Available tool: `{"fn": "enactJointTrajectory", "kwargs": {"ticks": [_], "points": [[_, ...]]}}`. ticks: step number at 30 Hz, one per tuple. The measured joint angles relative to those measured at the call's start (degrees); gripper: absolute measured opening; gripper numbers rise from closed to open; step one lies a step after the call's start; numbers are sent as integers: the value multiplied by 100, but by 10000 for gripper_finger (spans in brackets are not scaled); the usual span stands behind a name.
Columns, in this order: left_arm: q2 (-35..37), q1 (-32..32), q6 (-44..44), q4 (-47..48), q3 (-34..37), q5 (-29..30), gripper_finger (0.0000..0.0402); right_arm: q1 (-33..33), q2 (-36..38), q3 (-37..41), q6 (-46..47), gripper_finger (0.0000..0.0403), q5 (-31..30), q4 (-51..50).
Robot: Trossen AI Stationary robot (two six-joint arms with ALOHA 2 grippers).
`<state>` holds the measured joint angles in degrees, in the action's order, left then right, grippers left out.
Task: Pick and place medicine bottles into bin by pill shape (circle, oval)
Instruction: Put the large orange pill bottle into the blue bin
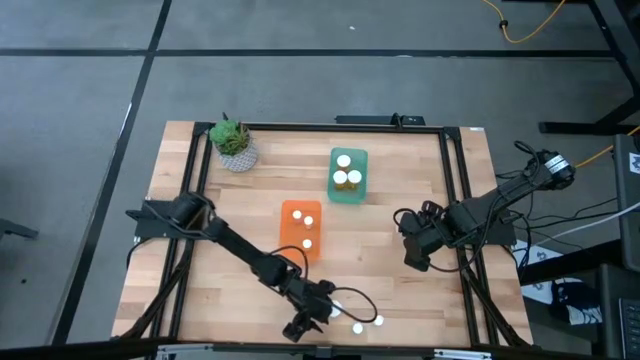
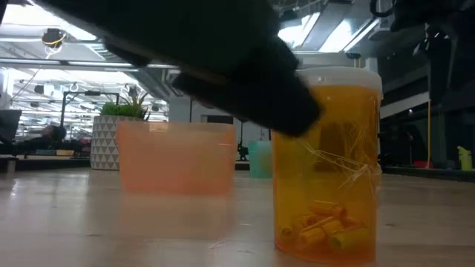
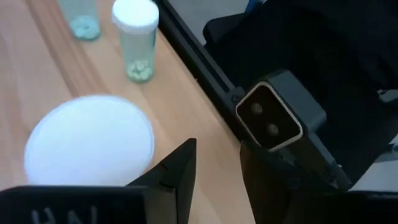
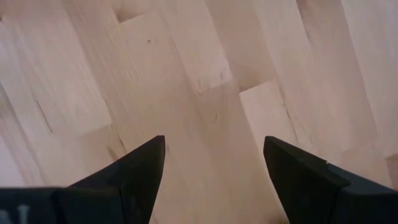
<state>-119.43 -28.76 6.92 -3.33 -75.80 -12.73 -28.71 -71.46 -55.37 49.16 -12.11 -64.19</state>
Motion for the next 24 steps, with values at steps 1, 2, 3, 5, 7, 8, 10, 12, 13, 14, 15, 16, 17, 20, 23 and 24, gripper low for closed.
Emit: {"fn": "enactJointTrajectory", "kwargs": {"ticks": [1, 2, 3, 5, 7, 8, 10, 12, 13, 14, 15, 16, 17, 20, 23, 24], "points": [[-52, 18, 2, -24, -52, -64, 117, 0, 0, 0, -4, 275, 10, -4], [-87, 29, 2, -23, -83, -119, 117, 0, 0, 0, -9, 275, 12, -8], [-134, 40, 2, -25, -122, -181, 117, 0, 0, 0, -19, 275, 10, -16], [-192, 67, -4, -15, -152, -200, 117, 0, 0, 2, -35, 275, 12, -24], [-193, 95, -4, -2, -156, -198, 117, 0, -1, 2, -71, 275, 10, -24], [-190, 112, -4, -25, -160, -195, 117, 0, 0, 2, -93, 275, 8, -24], [-187, 146, -6, -16, -158, -184, 117, 0, 0, 2, -148, 275, 8, -22], [-187, 173, -7, 12, -156, -179, 117, 0, 0, 2, -153, 275, 8, -22], [-187, 191, -21, 14, -156, -170, 117, 0, 0, 2, -154, 275, 8, -19], [-187, 211, -47, 38, -156, -144, 117, 0, 0, 2, -158, 275, 8, -16], [-187, 224, -105, 66, -156, -111, 117, 0, 0, 2, -161, 275, 8, -9], [-187, 235, -142, 90, -156, -50, 117, 0, 0, 2, -161, 275, 8, -3], [-187, 253, -156, 97, -154, 1, 117, 0, 0, 2, -163, 275, 8, -2], [-187, 315, -160, 103, -154, 18, 117, 0, 0, 2, -164, 275, 8, 0], [-187, 395, -161, 120, -154, 23, 117, 0, -1, 2, -166, 275, 3, 3], [-187, 423, -162, 117, -154, 23, 117, 0, 0, 2, -167, 275, -17, 3]]}}
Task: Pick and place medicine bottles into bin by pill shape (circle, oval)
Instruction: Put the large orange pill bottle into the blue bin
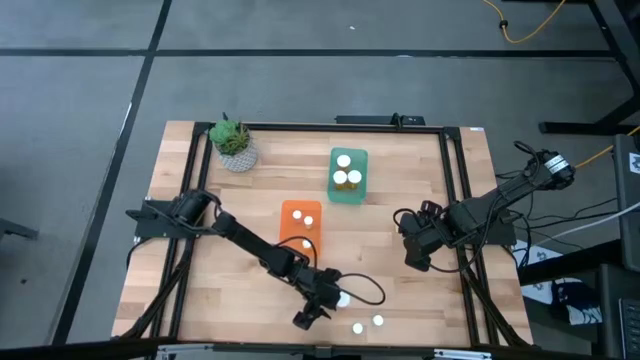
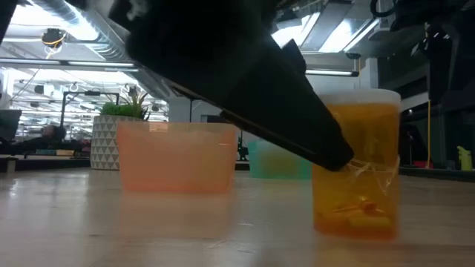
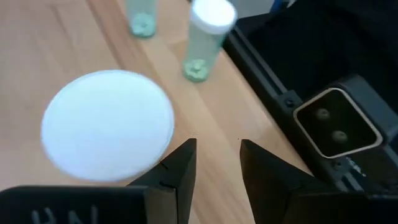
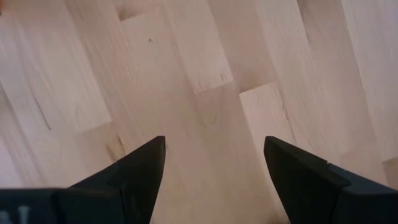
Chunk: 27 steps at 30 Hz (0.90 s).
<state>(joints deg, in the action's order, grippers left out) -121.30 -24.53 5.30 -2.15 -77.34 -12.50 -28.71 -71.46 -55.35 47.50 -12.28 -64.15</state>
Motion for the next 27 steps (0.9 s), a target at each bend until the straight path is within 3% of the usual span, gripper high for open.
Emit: {"fn": "enactJointTrajectory", "kwargs": {"ticks": [27], "points": [[7, 518, -251, -155, 2, 161, 117, 0, -1, 0, 0, 275, -19, 5]]}}
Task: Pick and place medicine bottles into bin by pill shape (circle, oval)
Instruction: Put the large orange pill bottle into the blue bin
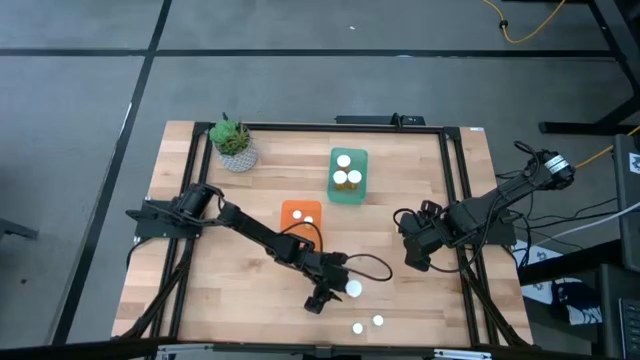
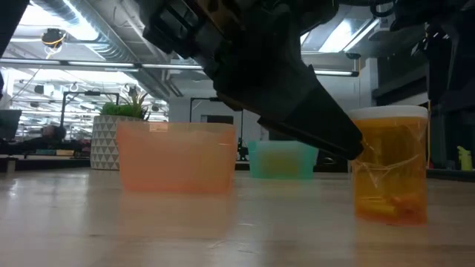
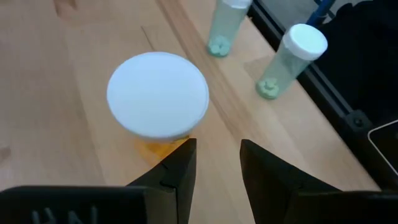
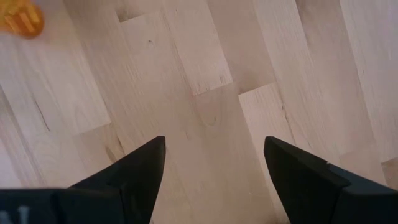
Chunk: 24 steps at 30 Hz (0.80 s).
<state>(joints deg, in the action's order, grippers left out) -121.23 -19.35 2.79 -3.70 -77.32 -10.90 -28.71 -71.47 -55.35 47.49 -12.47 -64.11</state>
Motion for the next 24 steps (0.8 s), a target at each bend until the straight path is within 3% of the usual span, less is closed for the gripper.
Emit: {"fn": "enactJointTrajectory", "kwargs": {"ticks": [12, 24], "points": [[9, 54, -197, -298, 0, 138, 117, 0, 0, 0, 1, 275, -7, 3], [1097, -14, 4, 1863, 0, 683, 115, 2, -2, -2, -155, 275, -11, 107]]}}
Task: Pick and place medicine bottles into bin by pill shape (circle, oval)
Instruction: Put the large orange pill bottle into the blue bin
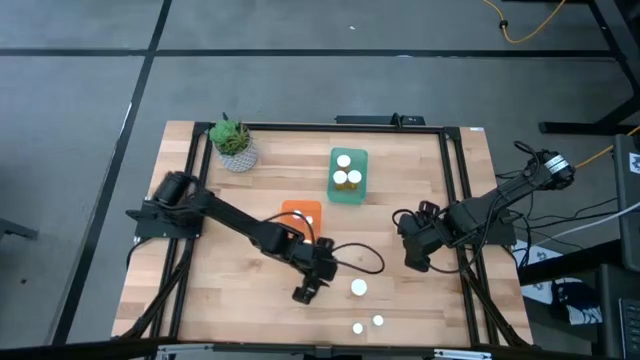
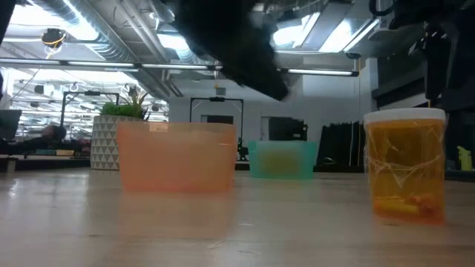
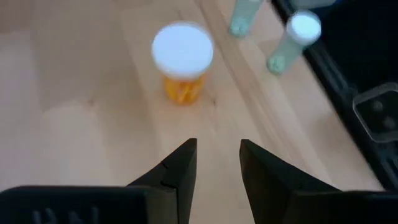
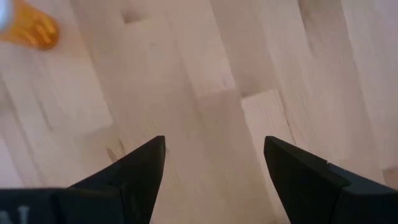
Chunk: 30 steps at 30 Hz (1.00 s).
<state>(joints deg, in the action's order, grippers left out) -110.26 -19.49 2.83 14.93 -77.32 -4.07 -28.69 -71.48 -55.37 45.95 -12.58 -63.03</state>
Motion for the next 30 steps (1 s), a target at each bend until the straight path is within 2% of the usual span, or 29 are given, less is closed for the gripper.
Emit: {"fn": "enactJointTrajectory", "kwargs": {"ticks": [9, 15, 22, 30], "points": [[1198, -371, 1029, 2142, 0, 1313, 101, -2, -124, 0, -609, 275, 244, 878], [1929, -756, 1690, 3230, 0, 2420, 99, -2, -622, 0, -1406, 275, 537, 1352], [2385, -1086, 2094, 3695, 0, 3160, 99, -4, -1271, 0, -2857, 275, 927, 2202], [2415, -1109, 2063, 3697, 0, 3371, 99, 2, -1916, 0, -4027, 275, 1217, 3188]]}}
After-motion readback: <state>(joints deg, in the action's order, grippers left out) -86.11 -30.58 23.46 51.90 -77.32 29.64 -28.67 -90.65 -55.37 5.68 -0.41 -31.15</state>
